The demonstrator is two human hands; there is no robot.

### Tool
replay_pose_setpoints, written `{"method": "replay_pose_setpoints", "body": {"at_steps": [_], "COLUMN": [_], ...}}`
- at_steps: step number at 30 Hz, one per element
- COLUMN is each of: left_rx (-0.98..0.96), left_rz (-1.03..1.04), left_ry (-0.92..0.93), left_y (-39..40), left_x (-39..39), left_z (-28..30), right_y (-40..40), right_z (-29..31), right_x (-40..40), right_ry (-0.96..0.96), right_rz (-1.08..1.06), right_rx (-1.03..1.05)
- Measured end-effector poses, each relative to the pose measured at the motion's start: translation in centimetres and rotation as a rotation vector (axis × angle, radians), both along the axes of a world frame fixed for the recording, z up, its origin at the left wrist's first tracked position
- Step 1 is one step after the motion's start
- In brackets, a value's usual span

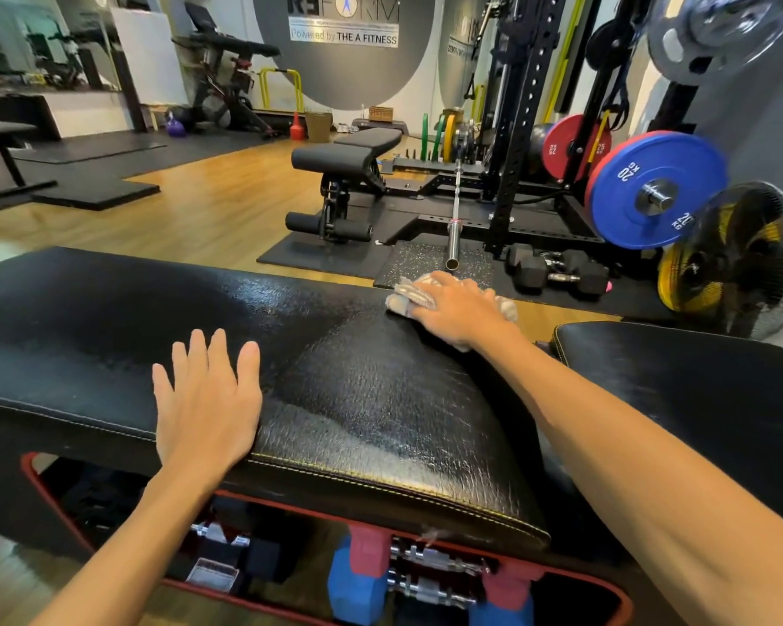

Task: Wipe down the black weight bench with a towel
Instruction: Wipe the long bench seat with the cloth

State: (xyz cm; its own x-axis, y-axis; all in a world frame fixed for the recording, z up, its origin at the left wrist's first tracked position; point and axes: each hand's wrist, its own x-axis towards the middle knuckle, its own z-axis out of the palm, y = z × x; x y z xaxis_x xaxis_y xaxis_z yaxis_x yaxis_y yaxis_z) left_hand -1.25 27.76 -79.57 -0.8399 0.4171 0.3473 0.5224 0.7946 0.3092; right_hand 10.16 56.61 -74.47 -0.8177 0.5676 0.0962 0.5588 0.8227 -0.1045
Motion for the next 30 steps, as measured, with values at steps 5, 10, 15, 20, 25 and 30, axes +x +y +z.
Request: {"method": "replay_pose_setpoints", "body": {"at_steps": [5, 10, 15, 20, 25, 30], "left_rx": [0.056, 0.043, 0.027, 0.002, -0.042, -0.034], "left_rz": [0.005, 0.017, 0.027, 0.026, 0.032, 0.030], "left_ry": [-0.035, -0.041, -0.045, -0.049, -0.048, -0.071], "left_y": [0.0, -0.2, -0.3, -0.3, -0.3, -0.1], "left_x": [0.8, 1.1, 1.5, 1.6, 1.5, 1.3], "left_z": [0.6, 1.0, 1.1, 1.3, 1.3, 1.1], "right_y": [-2.8, -10.5, -15.9, -16.0, -11.5, -5.6], "right_z": [0.0, 0.0, -1.8, -1.7, -0.5, 0.2], "right_x": [1.4, 5.4, 10.5, 10.8, 5.3, -1.3], "right_ry": [-0.013, 0.004, 0.029, -0.002, -0.037, -0.058], "right_rz": [0.062, 0.219, 0.347, 0.330, 0.210, 0.080], "right_rx": [0.013, 0.012, 0.093, 0.100, 0.065, 0.050]}}
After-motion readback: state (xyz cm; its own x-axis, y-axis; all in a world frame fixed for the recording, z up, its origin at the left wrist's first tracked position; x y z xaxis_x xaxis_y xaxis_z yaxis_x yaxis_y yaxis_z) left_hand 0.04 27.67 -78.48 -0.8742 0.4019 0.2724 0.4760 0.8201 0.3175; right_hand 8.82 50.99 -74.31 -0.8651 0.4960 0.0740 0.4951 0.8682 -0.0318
